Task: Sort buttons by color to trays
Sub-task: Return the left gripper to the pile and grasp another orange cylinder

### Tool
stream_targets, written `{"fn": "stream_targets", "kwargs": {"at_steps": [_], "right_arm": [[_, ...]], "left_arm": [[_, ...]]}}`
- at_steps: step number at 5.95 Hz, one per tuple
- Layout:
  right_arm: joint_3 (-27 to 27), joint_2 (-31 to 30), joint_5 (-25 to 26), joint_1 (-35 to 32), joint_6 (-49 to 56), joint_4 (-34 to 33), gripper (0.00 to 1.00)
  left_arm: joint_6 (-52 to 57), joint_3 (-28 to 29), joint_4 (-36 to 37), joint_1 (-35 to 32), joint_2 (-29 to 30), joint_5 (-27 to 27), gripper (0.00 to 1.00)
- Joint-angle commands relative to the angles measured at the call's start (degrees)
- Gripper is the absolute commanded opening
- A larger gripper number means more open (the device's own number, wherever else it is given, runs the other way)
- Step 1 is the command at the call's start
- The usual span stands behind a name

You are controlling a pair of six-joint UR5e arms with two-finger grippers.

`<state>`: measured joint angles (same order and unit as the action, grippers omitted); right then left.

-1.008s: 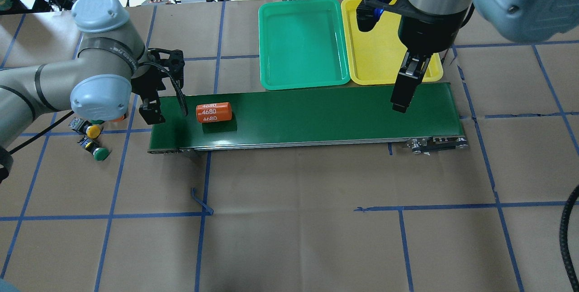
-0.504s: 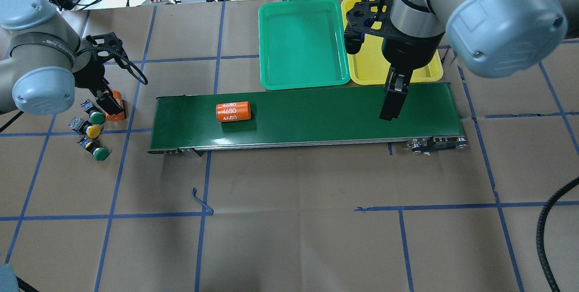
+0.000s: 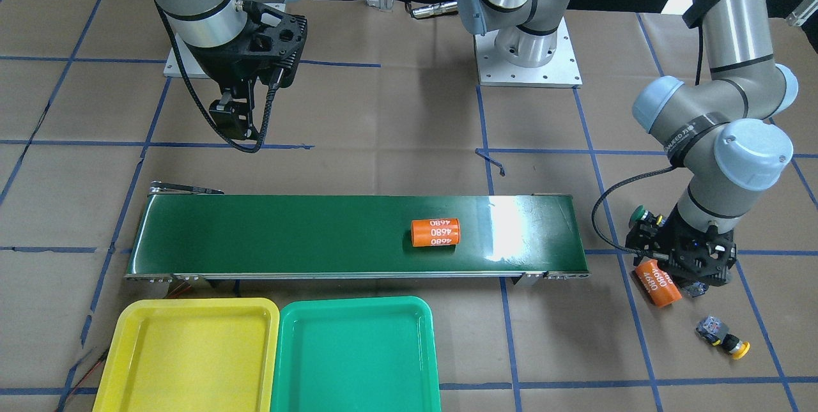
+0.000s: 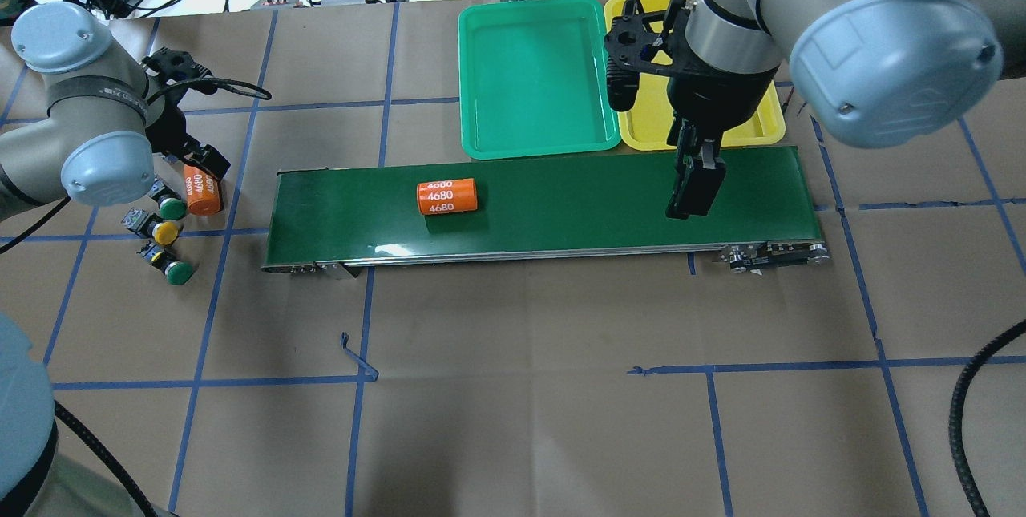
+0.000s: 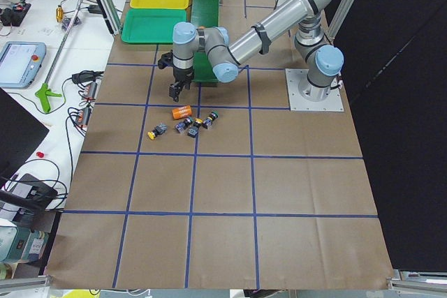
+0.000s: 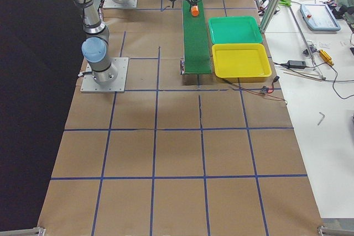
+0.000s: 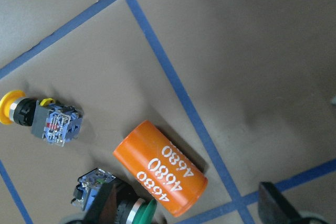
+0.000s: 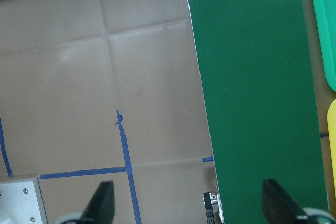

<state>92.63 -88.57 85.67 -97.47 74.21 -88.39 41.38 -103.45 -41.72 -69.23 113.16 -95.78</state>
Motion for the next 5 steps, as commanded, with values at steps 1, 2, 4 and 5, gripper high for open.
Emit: {"fn": "stream_targets", "kwargs": {"at_steps": [1,2,4,5], "right_arm": [[0.1,-0.1,0.4,-0.1,0.9,0.3,1.00],[0.0,-0.2,0.5,-0.1,0.8,0.3,1.00],[0.1,-0.5,0.4,-0.1,0.8,0.3,1.00],[0.1,-0.5,0.5,-0.1,0.8,0.3,1.00]], "left_arm": [[-12.3,-0.2,7.1,0.6,4.7,-4.1,0.94],[-14.3,-0.9,7.2,0.7,5.1,-4.5,0.91],[-16.6,-1.3,8.2,0.7,7.5,-4.2,0.87],[-16.6,-1.4,8.2,0.7,7.9,-4.1,0.82]]}}
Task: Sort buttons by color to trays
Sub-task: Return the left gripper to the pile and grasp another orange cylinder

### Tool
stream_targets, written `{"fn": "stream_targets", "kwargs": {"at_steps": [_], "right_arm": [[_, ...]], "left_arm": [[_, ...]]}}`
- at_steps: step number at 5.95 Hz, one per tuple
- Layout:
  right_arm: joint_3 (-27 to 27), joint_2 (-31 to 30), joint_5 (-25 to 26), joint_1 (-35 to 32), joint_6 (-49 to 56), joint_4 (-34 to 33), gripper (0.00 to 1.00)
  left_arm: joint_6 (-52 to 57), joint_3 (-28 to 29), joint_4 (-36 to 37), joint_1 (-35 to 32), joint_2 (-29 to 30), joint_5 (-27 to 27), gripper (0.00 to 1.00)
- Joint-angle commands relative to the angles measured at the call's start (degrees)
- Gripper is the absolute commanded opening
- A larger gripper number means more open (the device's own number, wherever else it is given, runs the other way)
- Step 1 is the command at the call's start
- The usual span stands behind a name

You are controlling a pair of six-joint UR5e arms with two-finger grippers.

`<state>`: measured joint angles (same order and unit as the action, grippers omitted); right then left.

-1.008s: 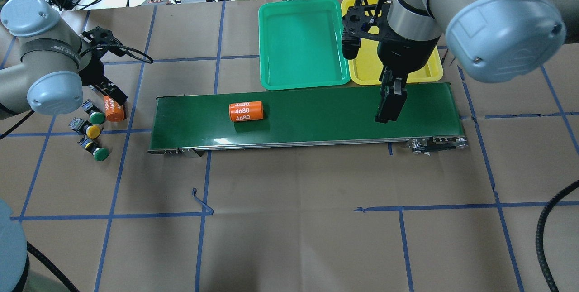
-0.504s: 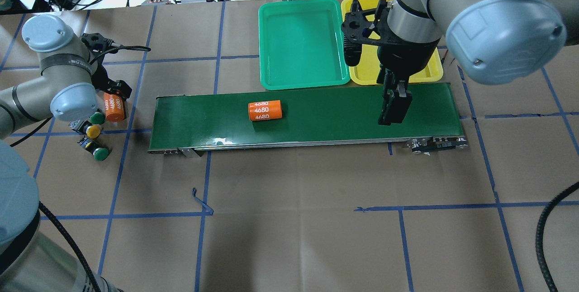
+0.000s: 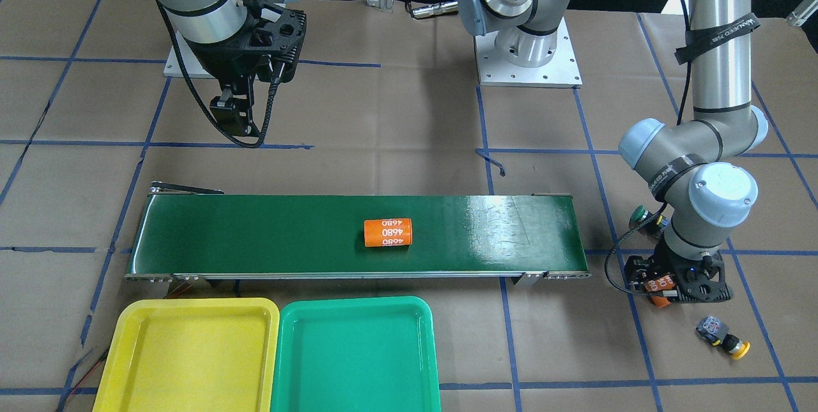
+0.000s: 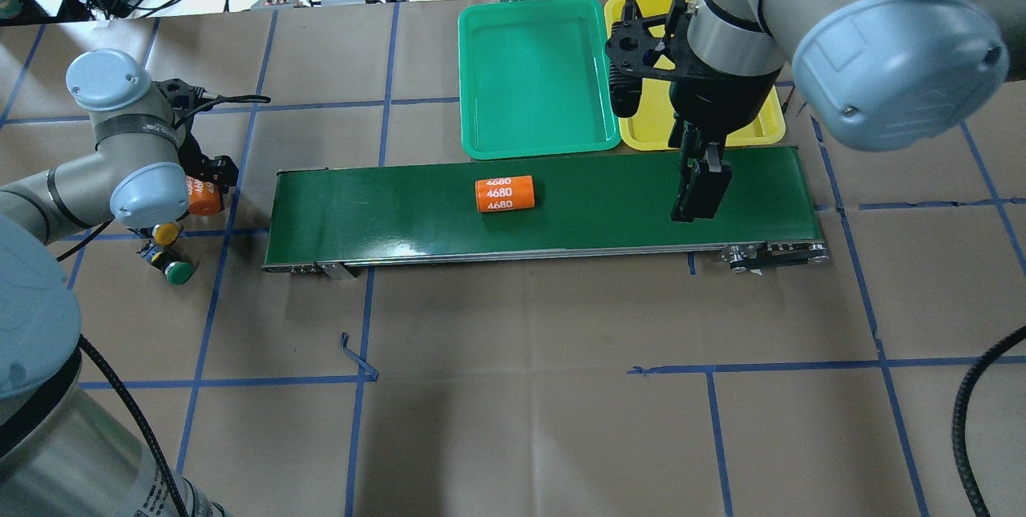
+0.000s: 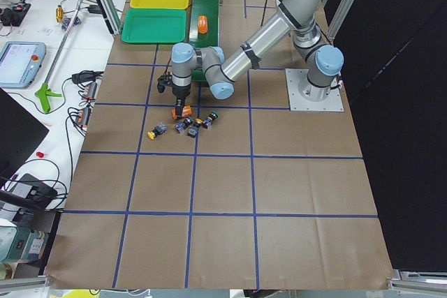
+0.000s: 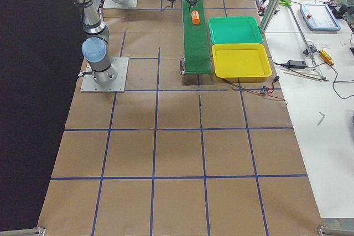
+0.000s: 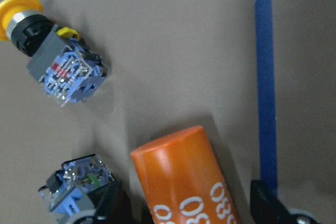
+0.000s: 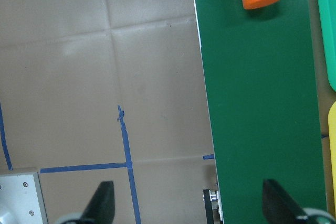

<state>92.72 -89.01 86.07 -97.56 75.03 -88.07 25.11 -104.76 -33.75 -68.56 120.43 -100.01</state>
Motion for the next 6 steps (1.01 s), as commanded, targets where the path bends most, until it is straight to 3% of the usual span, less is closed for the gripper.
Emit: {"fn": "stream_targets", "kwargs": {"at_steps": [1,2,3,5,6], "right_arm": [[0.0,0.0,0.1,0.0,-0.1,0.0,1.00],[0.0,0.0,0.1,0.0,-0.1,0.0,1.00],[0.0,0.0,0.2,0.0,-0.1,0.0,1.00],[-0.1,0.0,0.2,0.0,-0.1,-0.1,1.00],[-0.1,0.0,0.2,0.0,-0.1,-0.2,1.00]], "left_arm": [[-0.1,0.1,0.3,0.0,0.7,0.0,0.55],[0.1,0.3,0.1,-0.1,0.1,-0.4,0.25],[2.2,1.1,-0.5,-0.5,-0.9,-0.2,0.15],[10.5,1.0,-3.6,-1.7,-4.8,0.4,0.11],[19.4,0.9,-9.0,-2.9,-8.3,0.6,0.10]]}}
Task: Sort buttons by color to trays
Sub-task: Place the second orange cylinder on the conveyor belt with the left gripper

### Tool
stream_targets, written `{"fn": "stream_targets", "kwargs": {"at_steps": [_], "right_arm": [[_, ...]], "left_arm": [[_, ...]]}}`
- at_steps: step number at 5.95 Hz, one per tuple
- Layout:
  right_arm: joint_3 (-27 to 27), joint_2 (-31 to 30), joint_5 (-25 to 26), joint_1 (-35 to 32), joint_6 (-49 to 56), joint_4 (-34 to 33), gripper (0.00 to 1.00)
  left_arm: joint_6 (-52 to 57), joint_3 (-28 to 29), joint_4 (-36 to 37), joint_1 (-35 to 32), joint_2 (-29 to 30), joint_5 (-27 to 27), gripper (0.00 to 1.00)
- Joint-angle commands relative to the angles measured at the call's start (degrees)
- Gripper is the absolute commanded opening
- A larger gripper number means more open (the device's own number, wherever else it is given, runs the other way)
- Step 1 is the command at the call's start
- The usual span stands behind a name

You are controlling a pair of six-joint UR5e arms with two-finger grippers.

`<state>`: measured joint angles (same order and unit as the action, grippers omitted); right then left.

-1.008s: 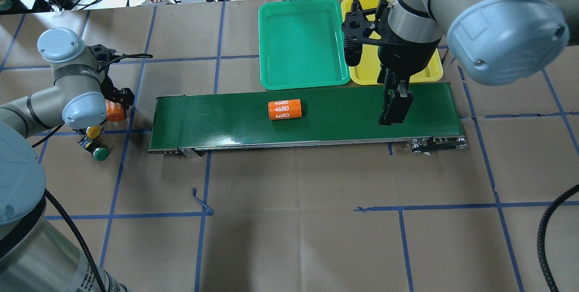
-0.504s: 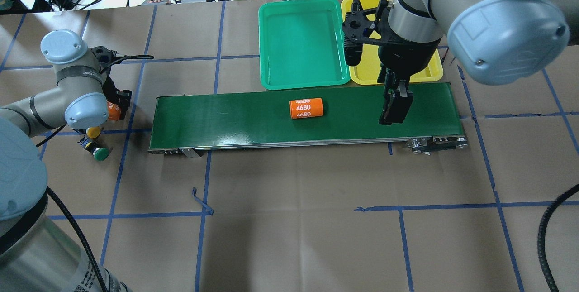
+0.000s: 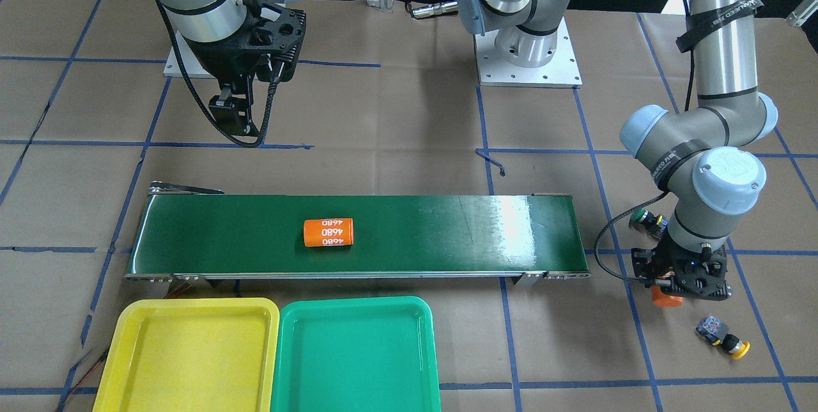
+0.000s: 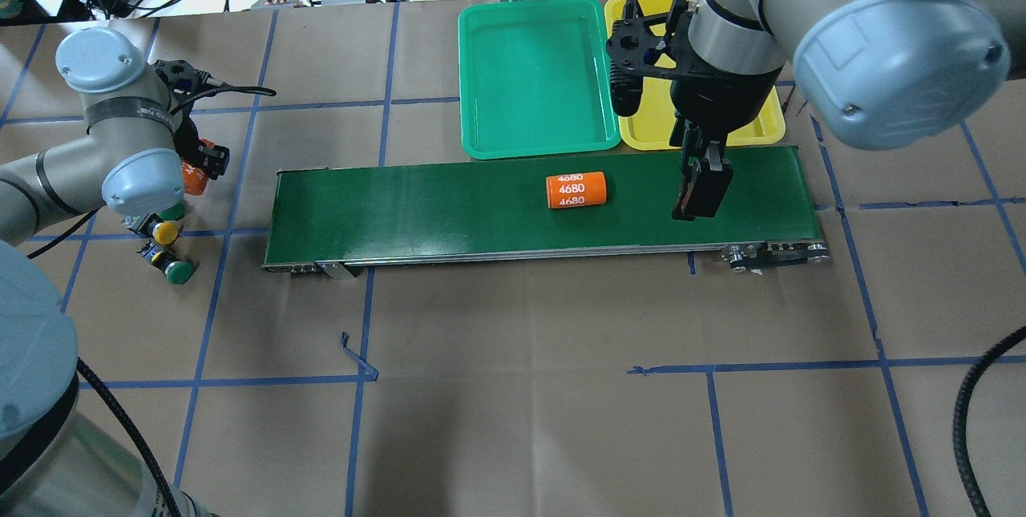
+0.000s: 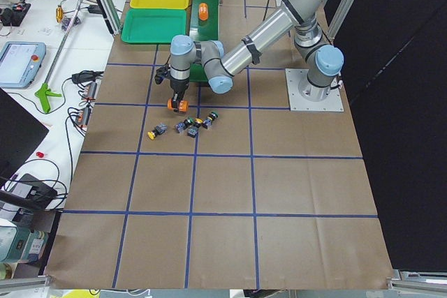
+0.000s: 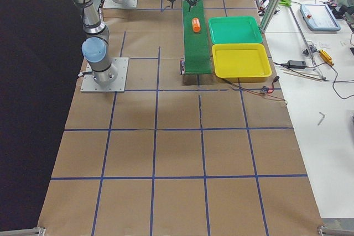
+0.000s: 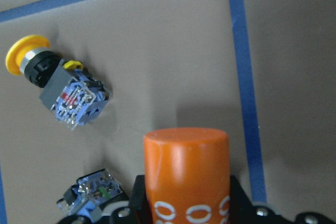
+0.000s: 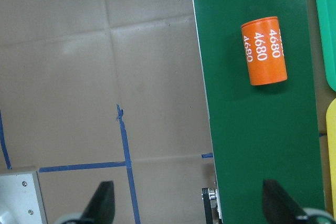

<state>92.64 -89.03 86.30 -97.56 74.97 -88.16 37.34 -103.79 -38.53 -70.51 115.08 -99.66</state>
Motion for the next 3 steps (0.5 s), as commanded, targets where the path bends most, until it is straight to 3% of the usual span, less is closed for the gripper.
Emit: {"fn": "stream_targets", "kwargs": {"at_steps": [1,3], "right_arm": [[0.0,0.0,-0.1,0.0,0.0,-0.1,1.00],[0.1,0.0,0.0,0.0,0.0,-0.2,1.00]], "left_arm": [[19.7,-0.5,-6.8,-3.9,-6.8,0.3,0.10],[33.7,-1.2,-11.5,-10.2,-8.3,1.4,0.10]]}}
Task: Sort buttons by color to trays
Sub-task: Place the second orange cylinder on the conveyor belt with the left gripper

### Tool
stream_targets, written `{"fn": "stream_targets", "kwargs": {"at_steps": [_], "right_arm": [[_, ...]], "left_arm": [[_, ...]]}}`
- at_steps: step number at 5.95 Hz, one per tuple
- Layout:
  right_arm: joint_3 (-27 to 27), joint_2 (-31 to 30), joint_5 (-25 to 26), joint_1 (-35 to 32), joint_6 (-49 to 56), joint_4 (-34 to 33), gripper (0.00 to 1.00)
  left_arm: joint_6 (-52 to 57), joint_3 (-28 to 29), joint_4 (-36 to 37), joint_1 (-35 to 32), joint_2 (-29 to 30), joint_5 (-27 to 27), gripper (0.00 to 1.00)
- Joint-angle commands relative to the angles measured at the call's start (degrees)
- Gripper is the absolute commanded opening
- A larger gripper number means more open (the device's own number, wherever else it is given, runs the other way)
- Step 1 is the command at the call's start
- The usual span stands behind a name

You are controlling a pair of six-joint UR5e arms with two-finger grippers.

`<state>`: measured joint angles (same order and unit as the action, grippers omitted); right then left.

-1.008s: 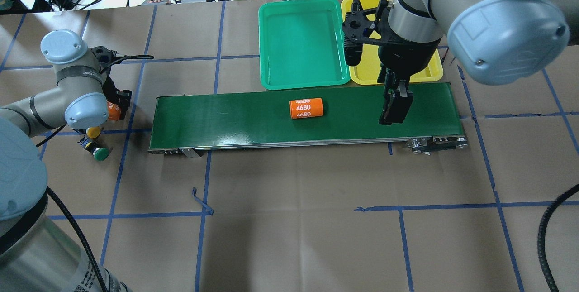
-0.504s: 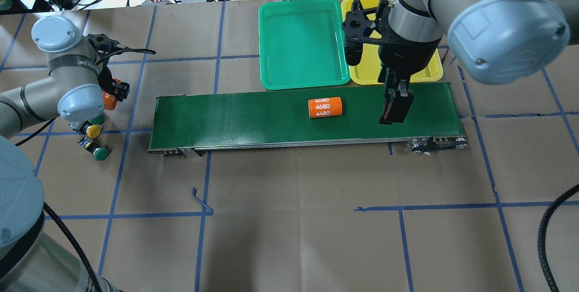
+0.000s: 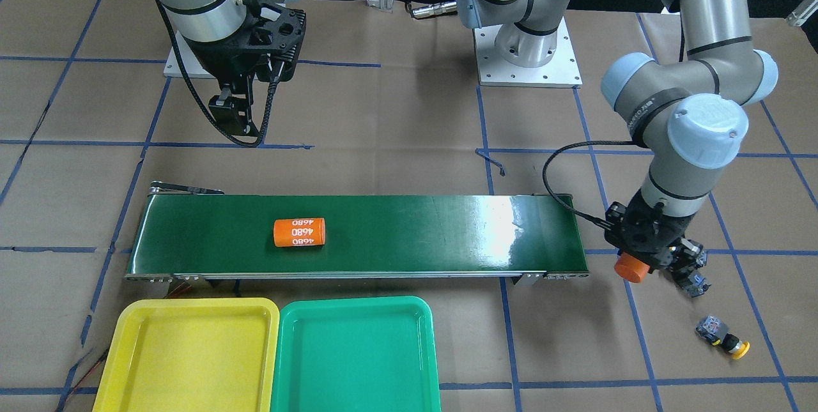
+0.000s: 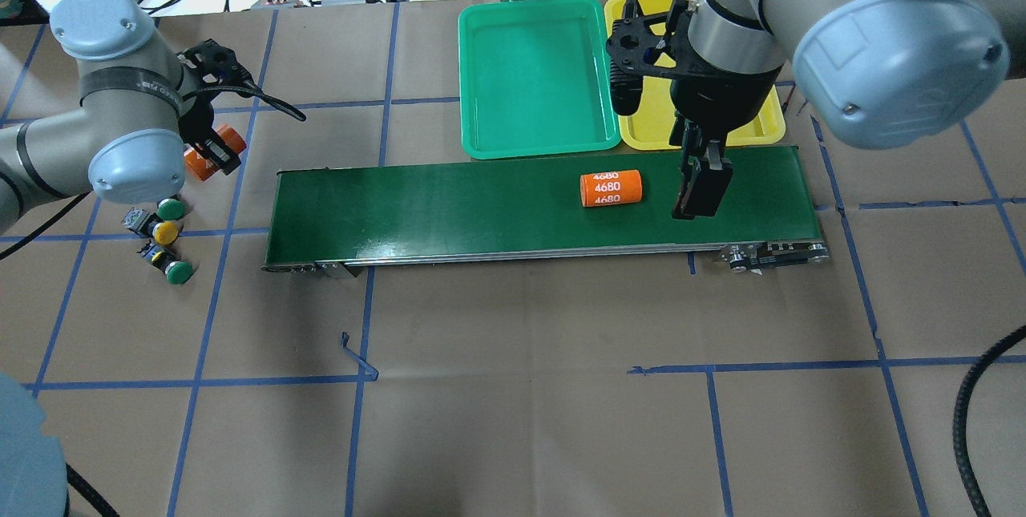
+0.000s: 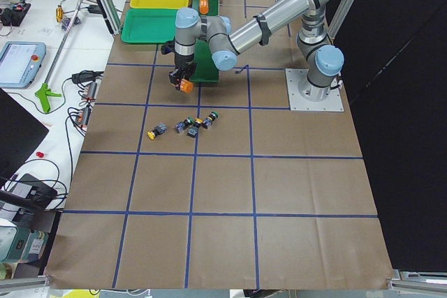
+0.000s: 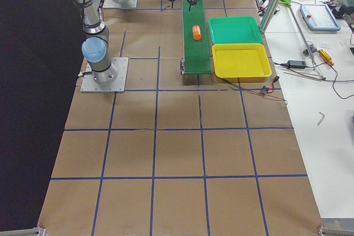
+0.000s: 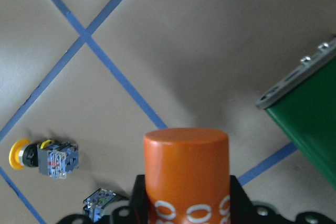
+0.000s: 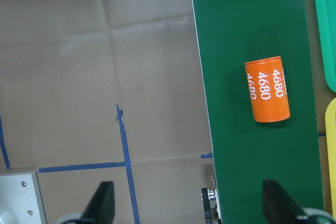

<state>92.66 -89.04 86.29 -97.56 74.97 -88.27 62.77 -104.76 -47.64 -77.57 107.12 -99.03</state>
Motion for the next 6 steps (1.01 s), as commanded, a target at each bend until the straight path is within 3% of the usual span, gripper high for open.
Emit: {"fn": "stream_targets", "kwargs": {"at_steps": [1,3,5,6], "right_arm": [[0.0,0.0,0.0,0.0,0.0,-0.1,1.00],[0.0,0.0,0.0,0.0,0.0,-0.1,1.00],[0.0,0.0,0.0,0.0,0.0,-0.2,1.00],[0.0,0.0,0.0,0.0,0.0,-0.2,1.00]], "left_arm": [[13.2,-0.4,-4.1,-7.6,-1.1,1.4,0.10],[29.2,-1.2,-5.1,-11.1,-0.6,3.0,0.08],[32.6,-5.3,-4.7,-11.3,-0.9,4.6,0.12],[32.1,-5.4,-4.8,-11.4,-1.1,4.7,0.99]]}}
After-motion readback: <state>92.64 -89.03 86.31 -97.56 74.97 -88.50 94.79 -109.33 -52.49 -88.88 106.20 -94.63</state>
